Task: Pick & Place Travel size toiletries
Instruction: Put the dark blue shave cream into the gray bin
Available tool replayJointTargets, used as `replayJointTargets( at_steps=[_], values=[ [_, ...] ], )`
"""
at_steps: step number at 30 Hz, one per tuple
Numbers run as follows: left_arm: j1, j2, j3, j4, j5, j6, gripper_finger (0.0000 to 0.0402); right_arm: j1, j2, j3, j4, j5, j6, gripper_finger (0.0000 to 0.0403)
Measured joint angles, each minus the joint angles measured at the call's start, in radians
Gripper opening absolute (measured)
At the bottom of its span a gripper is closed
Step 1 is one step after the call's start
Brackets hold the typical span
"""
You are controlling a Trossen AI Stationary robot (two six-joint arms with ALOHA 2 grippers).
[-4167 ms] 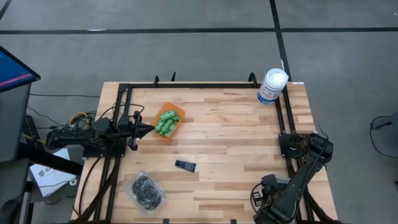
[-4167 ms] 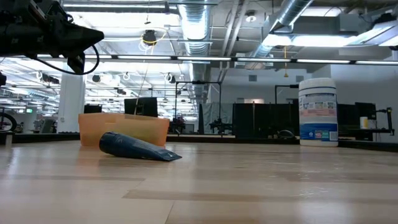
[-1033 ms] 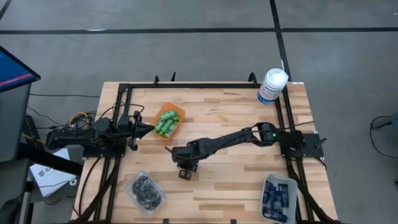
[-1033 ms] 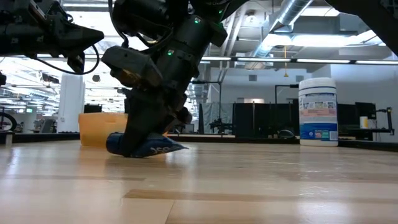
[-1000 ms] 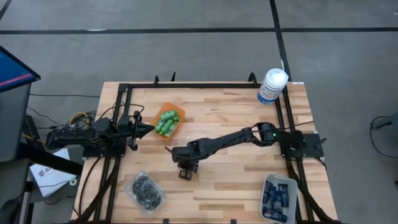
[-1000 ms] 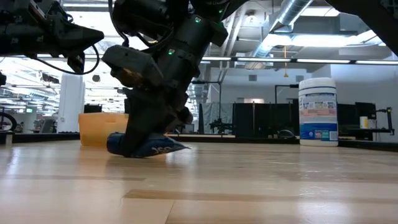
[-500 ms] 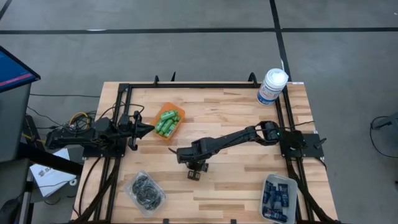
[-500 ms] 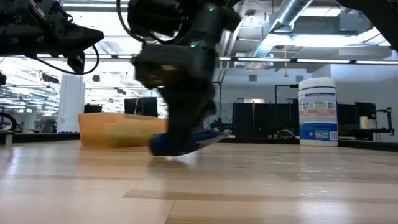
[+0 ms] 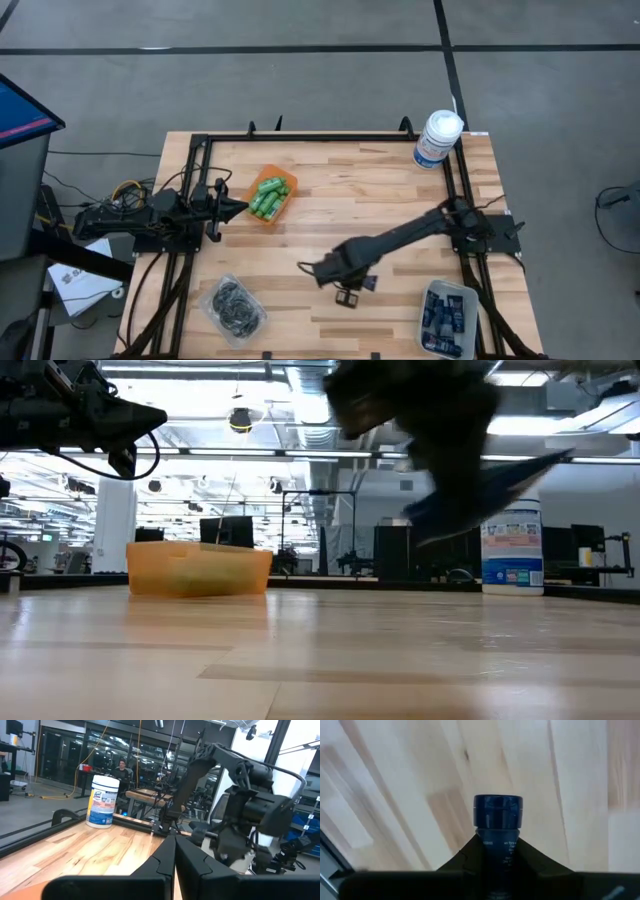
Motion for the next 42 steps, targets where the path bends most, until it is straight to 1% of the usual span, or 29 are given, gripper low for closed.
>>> replayJointTargets(
  at_steps=[8,12,18,23,29,33,35,37,42],
  values=[
    [0.0,0.0,0.0,0.0,-0.001,0.0,0.0002,0.135,-0.199,-0.159,-0.117,0.0,0.399,0.0055],
    [0.0,0.0,0.0,0.0,-0.004,0.0,0.0002,0.216,-0.295,-0.208,-0.183,0.0,0.618,0.0055],
    [0.0,0.0,0.0,0.0,-0.004,0.0,0.0002,0.356,-0.385,-0.257,-0.28,-0.002,0.917,0.0055],
    [0.0,0.0,0.0,-0.001,-0.003,0.0,0.0002,0.474,-0.414,-0.302,-0.287,-0.043,1.145,0.0055],
    [0.0,0.0,0.0,-0.001,-0.003,0.0,0.0002,0.605,-0.415,-0.367,-0.265,-0.145,1.402,0.0055],
    [0.0,0.0,0.0,-0.001,-0.002,0.0,0.0002,0.669,-0.409,-0.398,-0.243,-0.158,1.581,0.0056],
    [0.0,0.0,0.0,-0.001,-0.002,0.0,0.0002,0.685,-0.409,-0.416,-0.214,-0.159,1.634,0.0056],
    [0.0,0.0,0.0,0.0,0.0,0.0,0.0002,0.686,-0.409,-0.433,-0.176,-0.178,1.637,0.0056],
    [0.0,0.0,0.0,-0.001,0.0,0.0,0.0002,0.683,-0.409,-0.478,-0.105,-0.18,1.636,0.0056]
  ],
)
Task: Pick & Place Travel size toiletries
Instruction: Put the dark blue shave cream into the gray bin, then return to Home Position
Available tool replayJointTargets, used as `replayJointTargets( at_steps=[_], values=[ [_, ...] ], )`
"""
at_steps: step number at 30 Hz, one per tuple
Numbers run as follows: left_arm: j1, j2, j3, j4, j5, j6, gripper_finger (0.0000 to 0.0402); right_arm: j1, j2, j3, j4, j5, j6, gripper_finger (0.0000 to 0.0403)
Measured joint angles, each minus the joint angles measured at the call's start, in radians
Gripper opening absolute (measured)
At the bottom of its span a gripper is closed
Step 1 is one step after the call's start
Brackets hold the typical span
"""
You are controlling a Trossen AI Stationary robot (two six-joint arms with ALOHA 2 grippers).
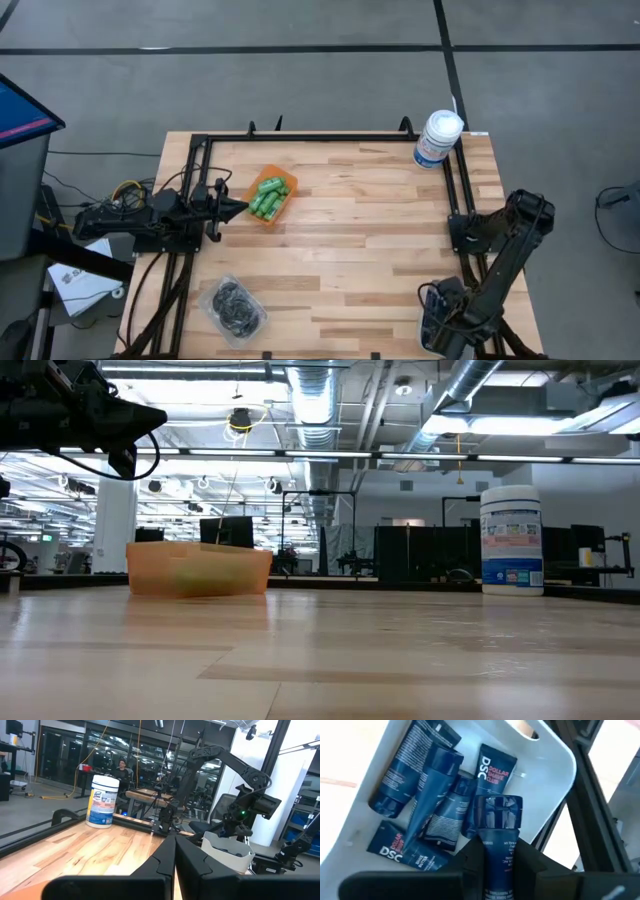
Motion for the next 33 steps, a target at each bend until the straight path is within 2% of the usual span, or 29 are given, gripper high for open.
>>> replayJointTargets(
  at_steps=[5,9,18,22,25,29,31,33],
  values=[
    [0.0,0.0,0.0,0.0,0.0,0.0,0.0002,0.002,0.0,-0.021,0.031,0.0,-0.003,0.006],
    [0.0,0.0,0.0,0.0,-0.001,0.0,0.0002,-0.006,0.0,-0.021,0.032,0.002,-0.028,0.0083],
    [0.0,0.0,0.0,0.0,-0.004,0.0,0.0002,-0.006,0.0,-0.015,0.057,0.072,-0.043,0.0213],
    [0.0,0.0,0.0,0.0,-0.004,0.0,0.0002,-0.031,-0.003,0.048,0.014,0.244,-0.119,0.0247],
    [0.0,0.0,0.0,0.0,-0.004,0.0,0.0002,-0.078,-0.036,0.101,-0.035,0.452,-0.231,0.0245],
    [0.0,0.0,0.0,0.0,-0.004,0.0,0.0002,-0.176,-0.143,0.137,-0.054,0.79,-0.445,0.0225],
    [0.0,0.0,0.0,0.0,-0.004,0.0,0.0002,-0.237,-0.222,0.146,-0.027,0.952,-0.612,0.0205],
    [0.0,0.0,0.0,0.0,-0.003,0.0,0.0002,-0.31,-0.312,0.146,0.021,1.068,-0.814,0.0175]
  ],
)
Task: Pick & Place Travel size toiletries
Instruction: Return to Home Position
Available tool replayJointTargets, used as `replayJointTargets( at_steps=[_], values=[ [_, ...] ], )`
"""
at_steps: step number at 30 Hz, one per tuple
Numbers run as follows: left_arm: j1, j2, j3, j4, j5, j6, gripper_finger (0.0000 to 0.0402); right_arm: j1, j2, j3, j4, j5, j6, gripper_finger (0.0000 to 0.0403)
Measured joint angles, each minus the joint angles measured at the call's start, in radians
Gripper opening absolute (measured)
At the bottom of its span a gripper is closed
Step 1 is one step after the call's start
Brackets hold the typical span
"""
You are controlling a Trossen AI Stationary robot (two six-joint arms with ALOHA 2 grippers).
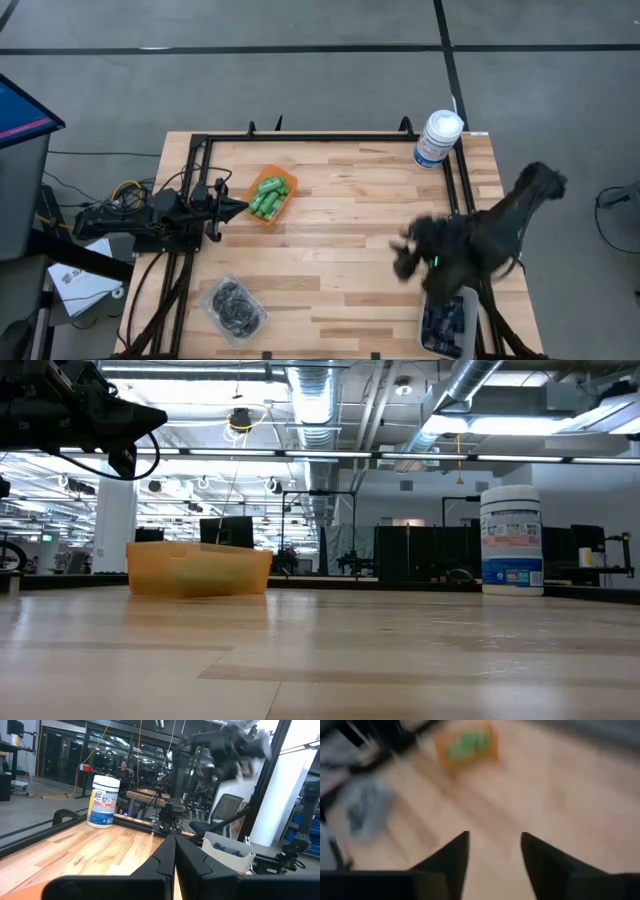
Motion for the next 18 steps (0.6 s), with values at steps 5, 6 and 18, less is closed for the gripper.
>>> replayJointTargets(
  at_steps=[5,6,18],
  values=[
    [0.0,0.0,0.0,0.0,0.0,0.0,0.0002,-0.243,-0.21,0.0,0.232,0.08,-0.636,0.0056],
    [0.0,0.0,0.0,0.0,0.0,0.0,0.0002,-0.298,-0.242,0.0,0.295,0.06,-0.773,0.0031],
    [0.0,0.0,0.0,0.0,0.003,0.0,0.0002,-0.964,-0.432,-0.048,0.582,-0.793,-1.486,0.0001]
  ],
)
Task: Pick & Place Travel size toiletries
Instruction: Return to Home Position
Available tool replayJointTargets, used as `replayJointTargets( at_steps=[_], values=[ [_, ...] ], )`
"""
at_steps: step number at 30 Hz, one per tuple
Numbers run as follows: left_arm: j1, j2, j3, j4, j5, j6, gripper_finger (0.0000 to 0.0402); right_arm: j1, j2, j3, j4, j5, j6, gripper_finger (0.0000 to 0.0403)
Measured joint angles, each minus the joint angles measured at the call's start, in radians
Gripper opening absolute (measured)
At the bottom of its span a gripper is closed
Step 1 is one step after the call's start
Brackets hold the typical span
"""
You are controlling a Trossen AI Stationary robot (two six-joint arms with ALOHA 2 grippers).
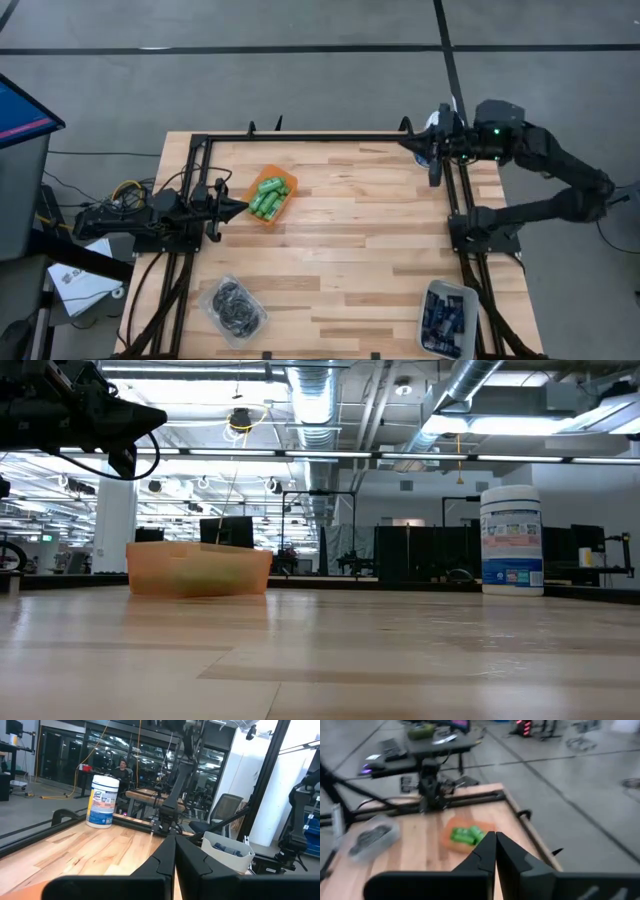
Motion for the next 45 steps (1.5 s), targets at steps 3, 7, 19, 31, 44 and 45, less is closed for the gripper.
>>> replayJointTargets(
  at_steps=[3,7,19,31,44,45],
  values=[
    [0.0,0.0,0.0,0.0,0.0,0.0,0.0002,-0.083,-0.052,-0.106,0.014,-0.119,-0.003,0.0001],
    [0.0,0.0,0.0,0.0,0.0,0.0,0.0002,-0.136,-0.142,-0.309,0.151,-0.164,0.048,0.0],
    [0.0,0.0,0.0,0.0,-0.004,0.0,0.0002,-0.098,-0.624,-0.909,0.619,-0.155,0.364,0.0],
    [0.0,0.0,0.0,0.001,-0.003,0.0,0.0002,0.023,-0.911,-1.233,0.901,0.05,0.424,0.0],
    [0.0,0.0,0.0,0.0,0.0,0.0,0.0002,0.129,-0.919,-1.396,1.042,0.15,0.35,0.0],
    [0.0,0.0,0.0,0.0,0.0,0.0,0.0002,0.133,-0.918,-1.396,1.025,0.149,0.329,0.0]
  ],
)
